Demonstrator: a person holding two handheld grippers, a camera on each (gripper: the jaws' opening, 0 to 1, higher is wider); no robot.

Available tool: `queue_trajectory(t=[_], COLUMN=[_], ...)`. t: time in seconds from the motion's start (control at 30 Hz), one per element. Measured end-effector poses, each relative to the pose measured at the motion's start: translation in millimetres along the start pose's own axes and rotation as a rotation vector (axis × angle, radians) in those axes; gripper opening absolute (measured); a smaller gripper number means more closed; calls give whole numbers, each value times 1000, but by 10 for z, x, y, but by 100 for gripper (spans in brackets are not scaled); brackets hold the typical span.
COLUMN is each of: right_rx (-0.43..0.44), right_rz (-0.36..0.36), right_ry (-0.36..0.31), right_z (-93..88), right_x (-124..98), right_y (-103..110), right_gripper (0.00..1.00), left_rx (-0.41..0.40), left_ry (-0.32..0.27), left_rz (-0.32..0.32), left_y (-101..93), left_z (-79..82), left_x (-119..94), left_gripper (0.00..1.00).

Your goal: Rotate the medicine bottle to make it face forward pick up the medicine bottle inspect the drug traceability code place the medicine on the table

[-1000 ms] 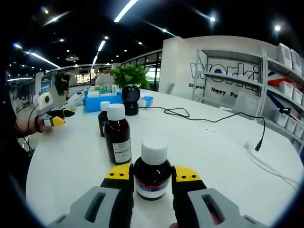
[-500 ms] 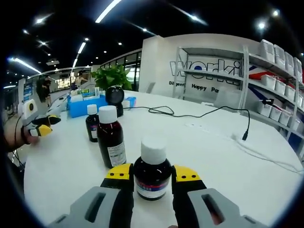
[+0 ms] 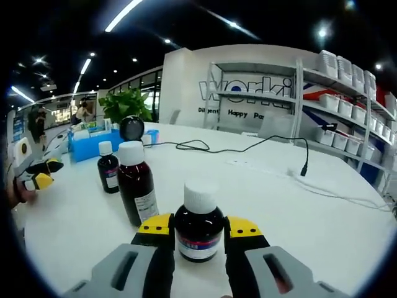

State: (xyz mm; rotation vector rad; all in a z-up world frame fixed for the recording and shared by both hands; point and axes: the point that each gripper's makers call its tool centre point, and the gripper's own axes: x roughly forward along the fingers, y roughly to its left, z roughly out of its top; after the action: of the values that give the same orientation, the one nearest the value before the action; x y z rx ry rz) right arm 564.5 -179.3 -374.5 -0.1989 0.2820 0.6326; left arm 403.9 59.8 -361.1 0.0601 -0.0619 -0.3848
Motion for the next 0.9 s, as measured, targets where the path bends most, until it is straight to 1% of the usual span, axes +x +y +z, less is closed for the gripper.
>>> queue_trajectory(t=[0.07,0.1,0.43,0.53,0.57,0.6,0.67,0.77,0.9], right_rx=[-1,13,16,-3,-15,-14,-20,-7,4], right_rz=[3,7,15,23,27,30,35,33,39], right_ry=[-12,-17,-25,-33,-27,-19,-26,-32,-56], right_z=[-3,-1,3,-10,-33,-67,-92,-86,-2], right_x=[10,16,37,21,25,20,27,14,-56], right_y=[-37,-49,-68,-56,-54,-40,-47,-75,-59], right_gripper=[26,27,27,27,28,31,40,41,43], left_rx=[0,-1,0,0,-1,-1,-2,0,1], left_ry=[-1,-1,-1,-3,-3,-3,-2,0,1], left_rz=[1,0,1,1,1,1,1,1,2], left_y=[2,1,13,12,18,21,24,23,21], left_z=[1,1,-1,2,1,0,-2,-5,-4], left_x=[-1,-1,-2,-3,-1,-1,0,5,5], left_gripper=[26,26,26,26,26,26,26,26,26])
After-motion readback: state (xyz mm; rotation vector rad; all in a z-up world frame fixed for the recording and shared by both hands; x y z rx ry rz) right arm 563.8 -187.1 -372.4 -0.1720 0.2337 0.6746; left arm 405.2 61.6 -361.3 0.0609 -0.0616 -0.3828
